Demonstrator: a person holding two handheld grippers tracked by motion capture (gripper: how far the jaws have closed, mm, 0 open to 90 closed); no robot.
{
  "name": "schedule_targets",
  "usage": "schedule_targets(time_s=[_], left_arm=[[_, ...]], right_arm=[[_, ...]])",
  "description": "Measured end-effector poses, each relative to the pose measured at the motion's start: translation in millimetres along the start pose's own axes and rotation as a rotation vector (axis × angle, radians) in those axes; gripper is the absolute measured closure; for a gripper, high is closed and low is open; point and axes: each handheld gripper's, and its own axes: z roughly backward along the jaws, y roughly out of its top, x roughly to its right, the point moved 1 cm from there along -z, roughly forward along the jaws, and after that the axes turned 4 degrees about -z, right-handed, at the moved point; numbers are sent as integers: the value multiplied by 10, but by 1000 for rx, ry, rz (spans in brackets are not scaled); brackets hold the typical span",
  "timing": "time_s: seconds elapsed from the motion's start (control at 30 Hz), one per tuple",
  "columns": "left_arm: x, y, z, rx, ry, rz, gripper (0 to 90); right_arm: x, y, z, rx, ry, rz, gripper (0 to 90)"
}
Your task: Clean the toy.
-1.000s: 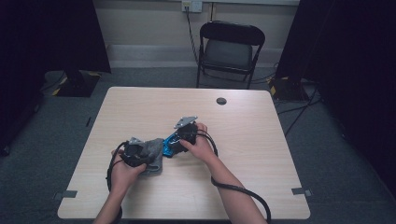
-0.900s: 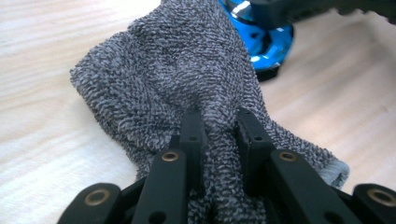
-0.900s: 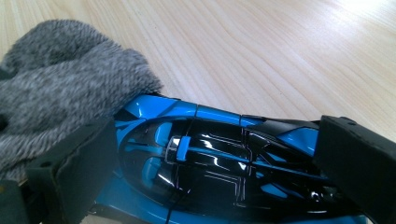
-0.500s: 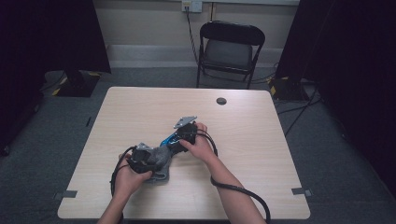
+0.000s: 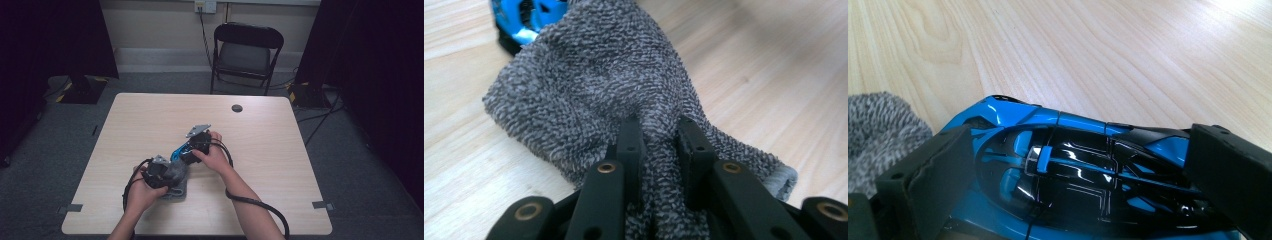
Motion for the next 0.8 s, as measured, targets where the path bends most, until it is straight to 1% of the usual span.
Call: schedule_targets(time_s=[0.07, 0.1, 0.23, 0.33, 0.37, 0.5, 0.6, 0.63, 0.67, 0.8], left_arm=[[25, 7, -5, 0, -18, -13, 753], [25, 7, -5, 0, -18, -13, 754], [104, 36, -12, 11, -61, -23, 754], [164, 64, -21, 4, -94, -46, 753], [177, 69, -25, 9, -93, -55, 753], [168, 72, -2, 16, -95, -57, 752], [94, 63, 74, 39, -93, -32, 753], [94, 63, 74, 39, -93, -32, 752], [51, 55, 120, 46, -91, -27, 753], [-15, 44, 195, 68, -82, -5, 752]], right_arm=[[0, 0, 1, 0, 0, 0, 0], [2, -3, 0, 3, 0, 2, 0], [1, -11, -2, 12, 0, 3, 0], [0, -3, 0, 2, 1, 3, 0], [0, -3, 0, 2, 1, 3, 0], [1, -8, 0, 7, 2, 3, 0], [1, -9, 0, 8, 2, 2, 0], [1, -9, 0, 8, 2, 2, 0], [1, -9, 0, 8, 2, 2, 0], [2, -8, 0, 6, 1, 2, 0]])
